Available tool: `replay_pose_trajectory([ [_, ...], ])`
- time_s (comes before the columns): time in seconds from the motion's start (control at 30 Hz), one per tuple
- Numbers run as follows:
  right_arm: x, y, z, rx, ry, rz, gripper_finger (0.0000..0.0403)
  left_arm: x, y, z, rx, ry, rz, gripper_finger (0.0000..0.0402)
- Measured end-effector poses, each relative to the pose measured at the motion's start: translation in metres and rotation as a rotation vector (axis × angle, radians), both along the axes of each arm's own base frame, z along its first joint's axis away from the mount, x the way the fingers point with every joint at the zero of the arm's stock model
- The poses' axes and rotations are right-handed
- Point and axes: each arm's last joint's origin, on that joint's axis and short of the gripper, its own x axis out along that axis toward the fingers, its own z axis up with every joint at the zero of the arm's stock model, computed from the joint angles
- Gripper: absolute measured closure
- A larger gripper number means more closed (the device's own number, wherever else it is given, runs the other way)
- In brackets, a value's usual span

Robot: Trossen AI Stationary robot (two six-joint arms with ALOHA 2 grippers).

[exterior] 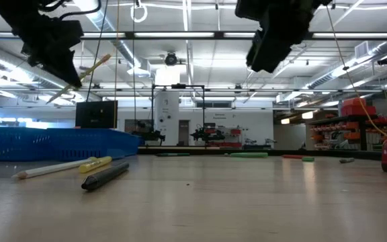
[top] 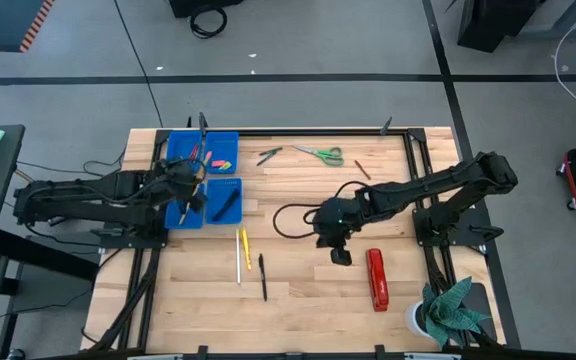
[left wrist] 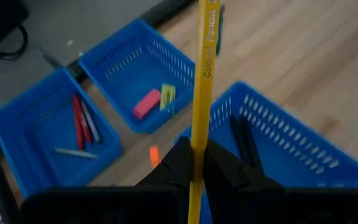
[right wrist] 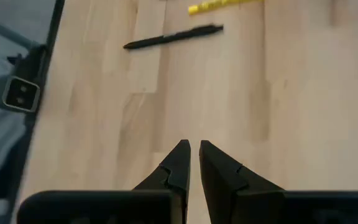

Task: Sort crayons/erasers/pens/pencils in bins
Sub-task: Put the yellow pencil into the bottom left blue bin

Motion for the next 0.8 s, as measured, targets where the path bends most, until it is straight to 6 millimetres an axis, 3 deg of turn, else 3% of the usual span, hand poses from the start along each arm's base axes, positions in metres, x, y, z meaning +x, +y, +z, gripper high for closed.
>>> replay_pose_trajectory([
  [0.27, -0.024, 0.037, -0.034, 0.033, 0.124, -0.086, 0.0361, 0.003, -0.004, -0.015, -0.134, 0.044, -0.085, 0.0364],
  [0.47, -0.047, 0.073, -0.058, 0.034, 0.099, -0.2, 0.0361, 0.004, -0.002, -0.026, -0.203, 0.108, 0.036, 0.0369],
  [0.63, -0.063, 0.098, -0.061, -0.014, 0.041, -0.236, 0.0361, 0.01, 0.002, -0.035, -0.244, 0.152, 0.136, 0.0357],
  [0.8, -0.071, 0.11, -0.059, -0.074, -0.024, -0.234, 0.0361, 0.017, 0.005, -0.043, -0.27, 0.193, 0.207, 0.0371],
])
